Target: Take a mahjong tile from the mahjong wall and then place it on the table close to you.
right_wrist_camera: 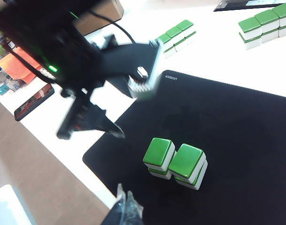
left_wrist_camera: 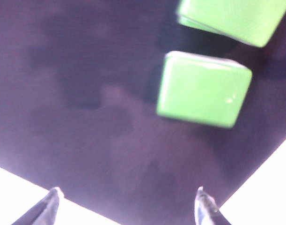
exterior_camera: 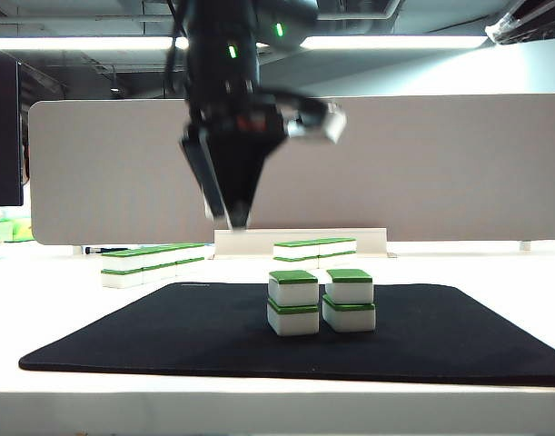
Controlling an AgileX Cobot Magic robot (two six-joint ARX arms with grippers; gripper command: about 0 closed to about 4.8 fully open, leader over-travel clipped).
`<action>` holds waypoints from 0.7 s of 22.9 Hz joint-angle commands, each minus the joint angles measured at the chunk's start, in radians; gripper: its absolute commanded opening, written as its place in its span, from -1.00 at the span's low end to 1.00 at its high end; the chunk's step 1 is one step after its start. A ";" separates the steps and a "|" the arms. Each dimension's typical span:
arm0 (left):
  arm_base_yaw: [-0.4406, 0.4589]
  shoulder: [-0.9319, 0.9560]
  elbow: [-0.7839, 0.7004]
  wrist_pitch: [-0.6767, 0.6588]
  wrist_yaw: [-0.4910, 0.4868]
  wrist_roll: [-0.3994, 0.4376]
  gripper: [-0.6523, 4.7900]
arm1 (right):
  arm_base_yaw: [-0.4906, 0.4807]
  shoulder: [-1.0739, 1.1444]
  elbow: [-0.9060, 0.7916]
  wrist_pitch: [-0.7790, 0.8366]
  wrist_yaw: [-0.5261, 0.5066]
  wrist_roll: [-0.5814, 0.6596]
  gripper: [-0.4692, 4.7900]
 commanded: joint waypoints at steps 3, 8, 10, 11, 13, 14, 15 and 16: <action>0.000 -0.117 0.001 0.000 -0.133 -0.005 -0.20 | 0.001 -0.001 0.006 0.013 0.000 0.000 -0.83; 0.000 -0.210 0.001 0.004 -0.225 -0.006 -0.78 | 0.001 -0.002 0.005 0.013 0.000 0.000 -0.83; 0.000 -0.235 0.001 0.006 -0.225 -0.005 -0.78 | 0.001 -0.002 0.005 0.013 0.000 0.000 -0.83; 0.000 -0.243 0.001 0.010 -0.225 -0.005 -0.78 | 0.001 -0.002 0.006 0.013 0.000 0.000 -0.83; 0.000 -0.257 0.001 0.012 -0.226 -0.005 -0.78 | 0.001 -0.002 0.005 0.013 0.000 0.000 -0.83; 0.000 -0.265 0.001 0.012 -0.226 -0.005 -0.78 | 0.001 -0.002 0.006 0.013 0.000 0.000 -0.83; 0.000 -0.271 0.001 0.011 -0.226 -0.005 -0.78 | 0.001 -0.002 0.006 0.013 0.000 0.000 -0.83; -0.001 -0.275 0.001 0.011 -0.226 -0.005 -0.78 | 0.001 -0.002 0.006 0.013 0.000 0.000 -0.83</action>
